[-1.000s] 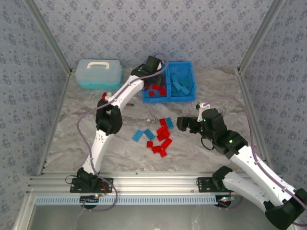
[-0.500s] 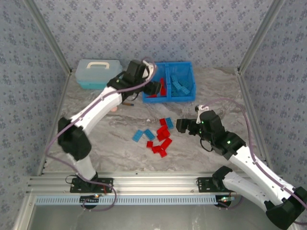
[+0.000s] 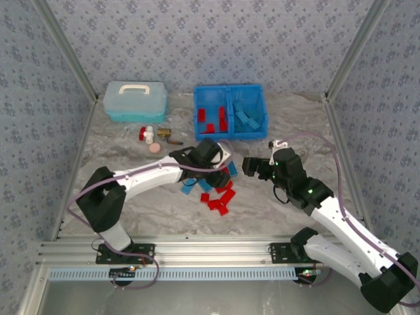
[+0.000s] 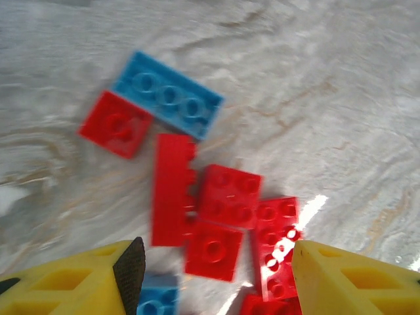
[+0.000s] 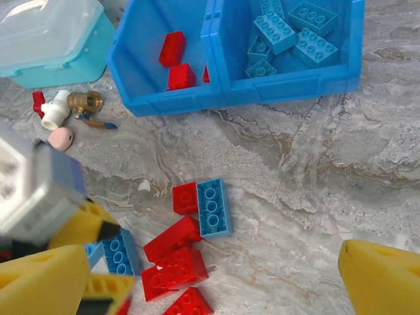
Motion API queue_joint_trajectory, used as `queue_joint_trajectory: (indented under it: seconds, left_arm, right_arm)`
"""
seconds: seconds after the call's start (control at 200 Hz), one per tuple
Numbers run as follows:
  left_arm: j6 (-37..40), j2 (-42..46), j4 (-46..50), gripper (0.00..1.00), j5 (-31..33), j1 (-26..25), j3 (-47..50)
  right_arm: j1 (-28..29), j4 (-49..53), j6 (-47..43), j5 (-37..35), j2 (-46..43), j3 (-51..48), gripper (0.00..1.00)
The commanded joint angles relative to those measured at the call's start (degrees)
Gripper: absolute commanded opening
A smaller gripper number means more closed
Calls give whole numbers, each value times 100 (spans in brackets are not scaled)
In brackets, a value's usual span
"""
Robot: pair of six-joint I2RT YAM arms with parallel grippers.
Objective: Sort the legos into containers by color
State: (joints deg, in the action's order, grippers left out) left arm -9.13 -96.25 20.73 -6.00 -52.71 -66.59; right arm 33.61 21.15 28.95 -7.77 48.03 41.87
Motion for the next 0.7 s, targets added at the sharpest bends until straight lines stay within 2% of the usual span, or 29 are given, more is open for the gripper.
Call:
queue_joint_trajectory:
  seconds: [0.0,0.445,0.585,0.695]
  left_arm:
    - [-73,-320,-300,63,45,-269,-215]
    - [584,-1102,-31,62,767,-402,-618]
    - [649,-1269,-39,62,777,-407,-668]
    - [626,-1453,-14,55,610,-448,-744]
  right_arm:
    - [-42,-1,134,-50,-4,-77,100]
    - [-60,-21,267,-8,-5,-184,100]
    - [-64,-32,274,-4,-13,-188,100]
    - [-72,-27,266,2,-12,-185,100]
